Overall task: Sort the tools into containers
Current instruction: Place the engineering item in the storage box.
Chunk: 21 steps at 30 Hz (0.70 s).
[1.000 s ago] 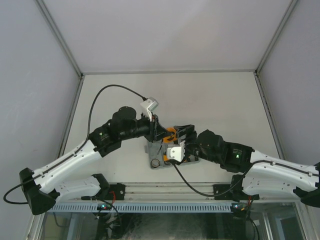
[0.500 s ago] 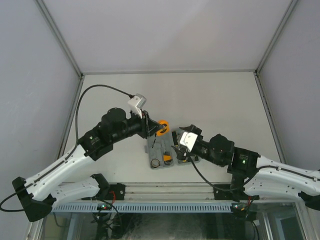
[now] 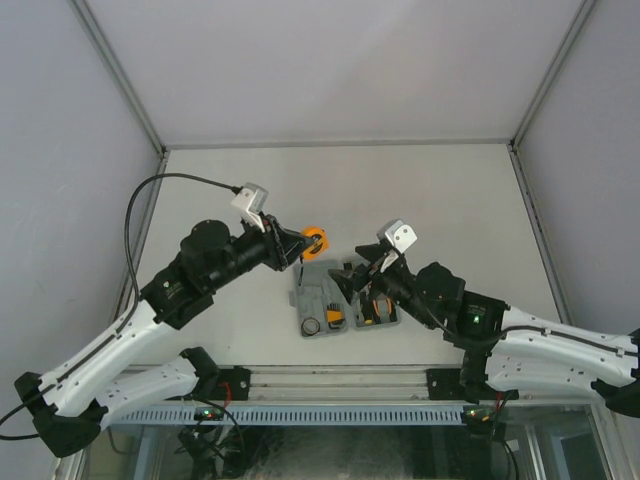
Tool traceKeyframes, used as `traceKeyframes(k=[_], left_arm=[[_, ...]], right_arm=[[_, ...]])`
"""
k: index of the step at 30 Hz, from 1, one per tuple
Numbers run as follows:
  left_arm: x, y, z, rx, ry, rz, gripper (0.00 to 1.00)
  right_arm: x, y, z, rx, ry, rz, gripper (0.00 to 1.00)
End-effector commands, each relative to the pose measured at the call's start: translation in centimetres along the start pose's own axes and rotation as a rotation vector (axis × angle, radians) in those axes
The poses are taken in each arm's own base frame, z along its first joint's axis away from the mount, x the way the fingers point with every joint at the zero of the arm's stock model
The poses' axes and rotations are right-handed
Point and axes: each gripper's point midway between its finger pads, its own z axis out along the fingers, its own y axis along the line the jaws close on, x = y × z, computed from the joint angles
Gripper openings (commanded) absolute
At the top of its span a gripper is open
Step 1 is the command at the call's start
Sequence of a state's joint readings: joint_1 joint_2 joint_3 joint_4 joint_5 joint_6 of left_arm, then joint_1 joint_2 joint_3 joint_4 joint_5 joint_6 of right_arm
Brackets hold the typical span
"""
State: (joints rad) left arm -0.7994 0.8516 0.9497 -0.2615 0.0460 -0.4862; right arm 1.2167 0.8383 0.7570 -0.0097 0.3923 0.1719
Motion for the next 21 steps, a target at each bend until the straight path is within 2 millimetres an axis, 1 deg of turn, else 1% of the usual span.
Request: traceKeyframes(k=[1, 3, 5, 7, 12, 18, 21], left_arm=[[-1.1, -0.7, 0.2, 0.041, -0.054, -0.025, 0.0], [-1.0, -0.9, 0.4, 0.052, -0.049, -0.03, 0.0], [-1.0, -1.1, 0.5, 0.06, -0.045, -0.034, 0.0], [-1.0, -1.2, 0.6, 0.067, -0.042, -0.044, 0.0], [-0.6, -1.8, 0.8, 0.099, -0.018, -0.065, 0.0], [-0.5, -2.1, 1.0, 0.114, -0.01, -0.084, 0.0], [-0.4, -2.3, 1.2, 0.127, -0.005, -0.092, 0.0]], right_arm=[[-5.0, 0.2, 0.8, 0.022, -0.144, 0.201, 0.75], [-5.4, 0.2, 1.4, 0.01, -0.13, 0.232, 0.77], [-5.6, 0.6, 2.0, -0.005, -0.119, 0.246, 0.84], [-5.8, 1.0, 2.5, -0.018, -0.117, 0.245, 0.85], [-5.5, 1.3, 3.5, -0.023, -0.099, 0.207, 0.84], [-4.3, 1.5, 4.3, -0.02, -0.053, 0.158, 0.8], [-4.3, 1.3, 4.5, -0.009, -0.055, 0.158, 0.78]])
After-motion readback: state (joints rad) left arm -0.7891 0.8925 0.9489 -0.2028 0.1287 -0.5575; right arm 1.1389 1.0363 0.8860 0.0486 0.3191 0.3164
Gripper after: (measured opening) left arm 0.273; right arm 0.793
